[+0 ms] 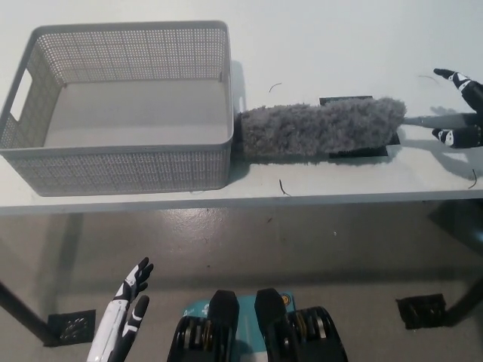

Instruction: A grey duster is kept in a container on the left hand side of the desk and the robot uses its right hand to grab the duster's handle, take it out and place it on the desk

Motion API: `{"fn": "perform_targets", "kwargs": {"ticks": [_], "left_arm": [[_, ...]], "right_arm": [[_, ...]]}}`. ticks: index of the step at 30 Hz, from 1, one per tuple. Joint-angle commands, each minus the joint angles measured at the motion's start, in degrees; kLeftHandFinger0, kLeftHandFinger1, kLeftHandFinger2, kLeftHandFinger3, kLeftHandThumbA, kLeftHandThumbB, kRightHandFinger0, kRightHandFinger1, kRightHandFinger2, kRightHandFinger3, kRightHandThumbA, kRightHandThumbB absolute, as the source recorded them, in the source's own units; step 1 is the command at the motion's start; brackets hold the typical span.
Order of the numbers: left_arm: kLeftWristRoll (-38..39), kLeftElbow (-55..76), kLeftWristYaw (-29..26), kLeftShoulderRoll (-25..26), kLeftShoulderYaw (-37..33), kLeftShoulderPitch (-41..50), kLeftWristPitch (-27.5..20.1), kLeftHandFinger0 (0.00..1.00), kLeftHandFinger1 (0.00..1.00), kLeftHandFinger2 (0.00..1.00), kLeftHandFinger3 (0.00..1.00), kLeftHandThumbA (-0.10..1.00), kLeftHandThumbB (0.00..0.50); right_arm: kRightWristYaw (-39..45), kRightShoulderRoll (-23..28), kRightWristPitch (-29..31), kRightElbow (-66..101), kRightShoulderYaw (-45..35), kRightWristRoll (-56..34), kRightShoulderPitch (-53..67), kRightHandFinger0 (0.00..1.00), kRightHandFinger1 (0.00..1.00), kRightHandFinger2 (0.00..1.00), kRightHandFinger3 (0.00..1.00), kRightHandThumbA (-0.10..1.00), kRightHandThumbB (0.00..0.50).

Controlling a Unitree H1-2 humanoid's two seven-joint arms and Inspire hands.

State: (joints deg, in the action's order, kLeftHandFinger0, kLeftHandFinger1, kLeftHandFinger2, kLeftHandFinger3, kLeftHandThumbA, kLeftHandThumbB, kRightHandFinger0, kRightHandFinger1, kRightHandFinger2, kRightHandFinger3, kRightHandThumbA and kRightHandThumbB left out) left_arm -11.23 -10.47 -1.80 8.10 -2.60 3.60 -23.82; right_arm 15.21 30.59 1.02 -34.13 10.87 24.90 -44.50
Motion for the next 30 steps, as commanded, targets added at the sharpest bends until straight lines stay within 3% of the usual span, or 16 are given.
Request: {"fn": "perform_targets", "kwargs": {"ticks": [1, 2, 3, 4, 5, 6, 8, 9, 12, 16, 22, 24, 27, 30], "left_arm": [[-0.2, 2.1, 0.3, 1.3, 0.5, -0.2, -0.9, 1.00, 1.00, 1.00, 1.00, 1.00, 0.124], [-0.1, 2.1, 0.2, 1.4, 0.6, -0.4, -0.8, 1.00, 1.00, 1.00, 1.00, 1.00, 0.125], [-0.3, 2.1, 0.2, 1.4, 0.6, -0.5, -0.6, 1.00, 1.00, 1.00, 1.00, 1.00, 0.133], [-0.4, 2.0, 0.1, 1.5, 0.5, -0.5, -0.6, 1.00, 1.00, 1.00, 1.00, 1.00, 0.138], [-0.4, 1.8, 0.1, 1.5, 0.5, -0.5, -0.8, 1.00, 1.00, 1.00, 1.00, 1.00, 0.138], [-0.3, 1.7, 0.2, 1.5, 0.5, -0.5, -0.8, 1.00, 1.00, 1.00, 1.00, 1.00, 0.133], [-0.2, 2.0, 0.3, 1.4, 0.4, -0.3, -0.5, 1.00, 1.00, 1.00, 1.00, 1.00, 0.139], [-0.3, 2.0, 0.2, 1.3, 0.4, -0.3, -0.4, 1.00, 1.00, 1.00, 1.00, 1.00, 0.141], [-0.2, 2.1, 0.2, 1.4, 0.5, -0.5, -0.4, 1.00, 1.00, 1.00, 1.00, 1.00, 0.132], [-0.3, 2.2, 0.1, 1.3, 0.5, -0.3, -0.3, 1.00, 1.00, 1.00, 1.00, 1.00, 0.127], [-0.6, 2.3, 0.0, 1.5, 0.4, -0.3, -0.4, 1.00, 1.00, 1.00, 1.00, 1.00, 0.118], [-0.6, 2.4, 0.2, 1.3, 0.2, 0.0, -0.2, 1.00, 1.00, 1.00, 1.00, 1.00, 0.120], [-0.7, 2.2, 0.1, 1.3, 0.2, -0.2, -0.2, 1.00, 1.00, 1.00, 1.00, 1.00, 0.119], [-0.4, 1.7, -0.1, 1.3, 0.3, -0.6, -0.7, 1.00, 1.00, 1.00, 1.00, 1.00, 0.114]], "right_arm": [[22.6, 4.2, -19.7, 14.6, -15.5, -33.8, -6.6, 1.00, 1.00, 1.00, 1.00, 0.66, 0.500], [23.2, 3.9, -20.8, 14.9, -17.2, -36.0, -7.3, 1.00, 1.00, 1.00, 1.00, 0.67, 0.500], [23.5, 3.0, -25.0, 15.9, -21.3, -41.5, -8.2, 1.00, 1.00, 1.00, 1.00, 0.84, 0.500], [22.3, 2.3, -27.3, 17.3, -24.4, -47.9, -8.6, 1.00, 1.00, 1.00, 1.00, 0.68, 0.500], [21.0, 2.2, -27.6, 18.4, -25.6, -52.7, -8.7, 1.00, 1.00, 1.00, 1.00, 0.70, 0.500], [19.2, 2.7, -28.0, 20.6, -27.1, -60.8, -9.0, 1.00, 1.00, 1.00, 1.00, 0.87, 0.500], [13.7, 3.9, -28.0, 25.1, -28.2, -74.1, -9.4, 1.00, 1.00, 1.00, 1.00, 1.00, 0.500], [9.9, 4.3, -28.0, 27.9, -29.8, -82.4, -9.9, 1.00, 1.00, 1.00, 1.00, 1.00, 0.500], [1.7, 4.0, -28.0, 33.0, -35.8, -90.0, -12.2, 1.00, 1.00, 1.00, 1.00, 1.00, 0.495], [-1.4, 3.2, -28.0, 36.2, -42.0, -93.0, -15.3, 1.00, 1.00, 1.00, 1.00, 1.00, 0.477], [-5.4, 3.5, -26.9, 44.4, -42.6, -99.9, -13.9, 1.00, 1.00, 1.00, 1.00, 1.00, 0.500], [-9.6, 4.7, -22.1, 53.2, -40.2, -101.6, -9.0, 1.00, 1.00, 1.00, 1.00, 1.00, 0.500], [-12.8, 6.1, -15.8, 65.3, -37.3, -97.1, -1.8, 1.00, 1.00, 1.00, 1.00, 1.00, 0.482], [-17.6, 6.7, -4.0, 80.7, -31.1, -94.1, 8.4, 1.00, 1.00, 1.00, 1.00, 1.00, 0.469]]}}
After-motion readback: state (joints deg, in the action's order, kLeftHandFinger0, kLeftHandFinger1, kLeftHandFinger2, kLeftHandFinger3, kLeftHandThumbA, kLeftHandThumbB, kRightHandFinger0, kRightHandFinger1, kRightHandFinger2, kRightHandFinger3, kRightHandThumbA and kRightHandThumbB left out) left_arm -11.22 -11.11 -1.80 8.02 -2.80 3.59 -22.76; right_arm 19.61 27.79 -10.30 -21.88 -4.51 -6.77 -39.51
